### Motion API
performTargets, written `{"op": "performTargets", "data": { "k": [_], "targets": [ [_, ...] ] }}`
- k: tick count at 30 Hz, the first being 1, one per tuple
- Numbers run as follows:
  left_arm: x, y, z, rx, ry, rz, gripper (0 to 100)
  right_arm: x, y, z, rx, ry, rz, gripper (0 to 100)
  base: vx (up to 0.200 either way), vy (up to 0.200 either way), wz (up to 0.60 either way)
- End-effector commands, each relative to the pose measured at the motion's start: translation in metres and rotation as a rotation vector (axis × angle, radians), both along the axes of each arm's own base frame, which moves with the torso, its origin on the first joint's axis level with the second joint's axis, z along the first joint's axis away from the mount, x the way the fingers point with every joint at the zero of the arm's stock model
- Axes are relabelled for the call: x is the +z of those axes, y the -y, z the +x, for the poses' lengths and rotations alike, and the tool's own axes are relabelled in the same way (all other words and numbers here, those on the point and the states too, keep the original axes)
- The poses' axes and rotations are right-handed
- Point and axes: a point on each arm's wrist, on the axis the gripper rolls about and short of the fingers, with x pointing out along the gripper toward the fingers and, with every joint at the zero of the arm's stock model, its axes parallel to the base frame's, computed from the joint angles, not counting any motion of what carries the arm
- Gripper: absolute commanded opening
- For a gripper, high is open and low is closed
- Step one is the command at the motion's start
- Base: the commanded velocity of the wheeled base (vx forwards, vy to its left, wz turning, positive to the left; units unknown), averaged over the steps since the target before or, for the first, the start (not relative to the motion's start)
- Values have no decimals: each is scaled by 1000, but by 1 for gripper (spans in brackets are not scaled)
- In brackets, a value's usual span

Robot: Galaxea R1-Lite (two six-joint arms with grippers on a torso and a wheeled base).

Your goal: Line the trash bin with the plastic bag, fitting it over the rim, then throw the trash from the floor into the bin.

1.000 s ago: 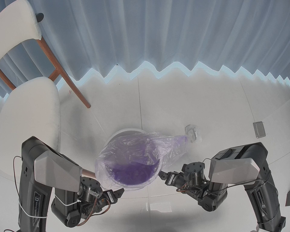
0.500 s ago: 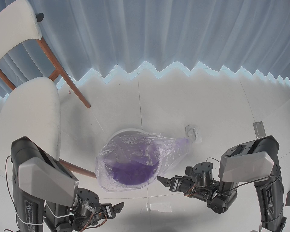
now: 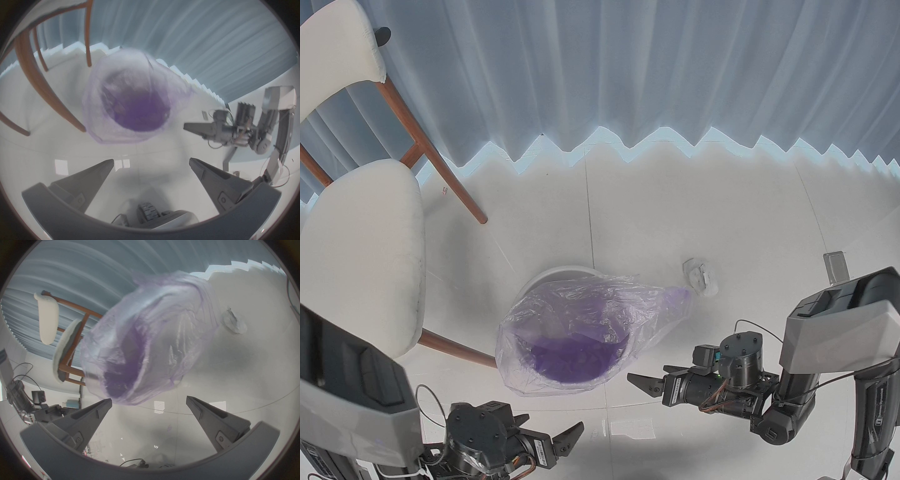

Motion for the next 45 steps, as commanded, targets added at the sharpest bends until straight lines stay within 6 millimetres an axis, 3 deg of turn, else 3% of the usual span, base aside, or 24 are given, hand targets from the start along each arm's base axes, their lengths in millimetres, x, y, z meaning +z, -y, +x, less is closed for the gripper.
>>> {"op": "performTargets", "data": {
  "k": [1, 8, 9, 13, 17, 19, 22, 24, 27, 30, 33, 36, 41, 45],
  "targets": [
    [38, 0, -13, -56, 139, -113, 100, 36, -1, -15, 55, 60, 55, 100, 0, 0, 0],
    [93, 7, -6, -78, 385, -261, 100, 59, -13, -29, 106, 118, 92, 100, 0, 0, 0],
    [110, 9, -4, -78, 447, -310, 100, 64, -15, -30, 112, 131, 105, 100, 0, 0, 0],
    [143, 19, 2, -67, 562, -417, 100, 88, -14, -33, 105, 197, 152, 100, 0, 0, 0],
    [204, 25, 16, -20, 745, -595, 100, 122, -8, -41, 103, 288, 204, 100, 0, 0, 0],
    [225, 21, 28, 33, 814, -650, 100, 134, -7, -44, 103, 310, 217, 100, 0, 0, 0],
    [241, 9, 41, 82, 866, -696, 100, 150, -4, -46, 102, 313, 218, 100, 0, 0, 0],
    [252, 3, 34, 10, 890, -747, 100, 160, -5, -46, 103, 313, 218, 100, 0, 0, 0],
    [274, -21, 9, -186, 955, -830, 100, 179, -6, -46, 108, 325, 225, 100, 0, 0, 0],
    [280, -37, 3, -309, 960, -825, 100, 193, -10, -45, 117, 322, 225, 100, 0, 0, 0],
    [286, -67, 6, -443, 832, -649, 100, 214, -11, -46, 123, 289, 207, 100, 0, 0, 0],
    [293, -85, 2, -451, 704, -564, 100, 218, -9, -52, 125, 249, 187, 100, 0, 0, 0],
    [286, -118, -10, -329, 598, -498, 100, 224, -2, -64, 119, 249, 173, 100, 0, 0, 0],
    [270, -118, -19, -427, 516, -496, 100, 217, 5, -68, 98, 172, 122, 100, 0, 0, 0]
  ]
}}
